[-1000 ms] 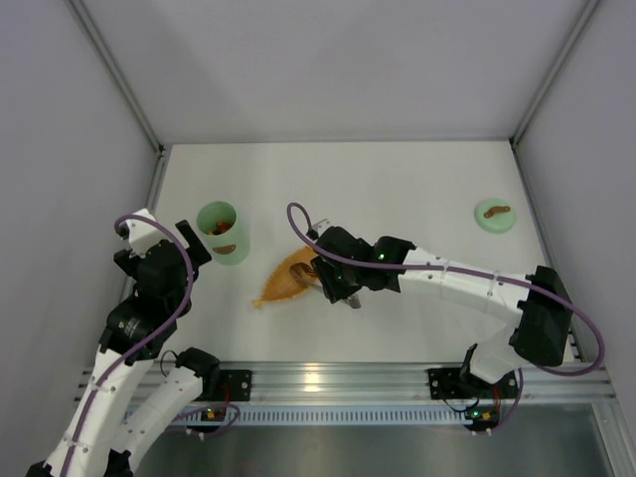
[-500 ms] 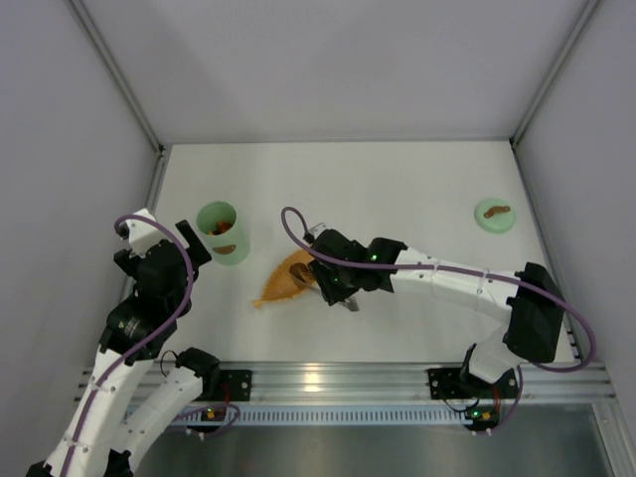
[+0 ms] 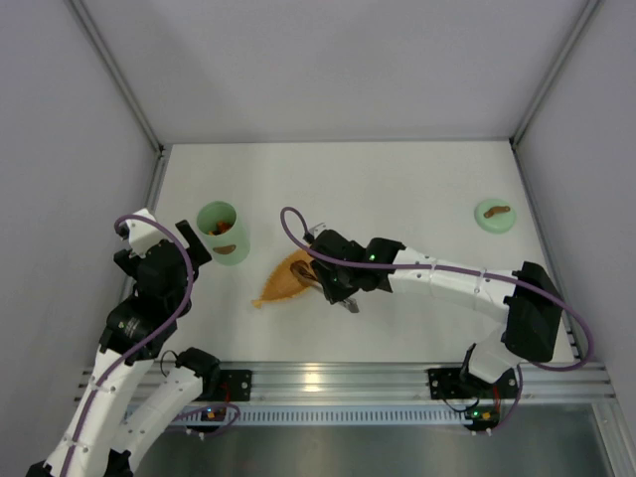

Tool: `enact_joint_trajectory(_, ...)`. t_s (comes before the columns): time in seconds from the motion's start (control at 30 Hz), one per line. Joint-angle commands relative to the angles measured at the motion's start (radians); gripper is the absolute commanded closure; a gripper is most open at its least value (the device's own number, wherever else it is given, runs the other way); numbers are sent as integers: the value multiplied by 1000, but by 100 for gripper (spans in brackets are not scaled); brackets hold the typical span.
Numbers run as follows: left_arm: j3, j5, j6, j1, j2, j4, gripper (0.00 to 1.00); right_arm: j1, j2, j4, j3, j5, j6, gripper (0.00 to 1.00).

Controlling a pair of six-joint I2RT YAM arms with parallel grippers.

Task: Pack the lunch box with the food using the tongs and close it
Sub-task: Pick up the fake food from the plate, then place the fake food in the packing box.

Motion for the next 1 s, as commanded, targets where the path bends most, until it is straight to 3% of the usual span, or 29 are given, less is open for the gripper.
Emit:
enact_joint_trajectory(0.0, -8, -16, 10, 1, -11, 10, 1, 12, -41, -3, 44, 35, 15, 79)
enact_joint_trajectory(0.53, -8, -18, 10, 1, -9, 10, 1, 12, -87, -38, 214, 81, -2, 80)
enact_joint_trajectory(0.97, -8, -21, 11, 1, -9, 9, 1, 13, 153, 17, 616, 7, -43, 80)
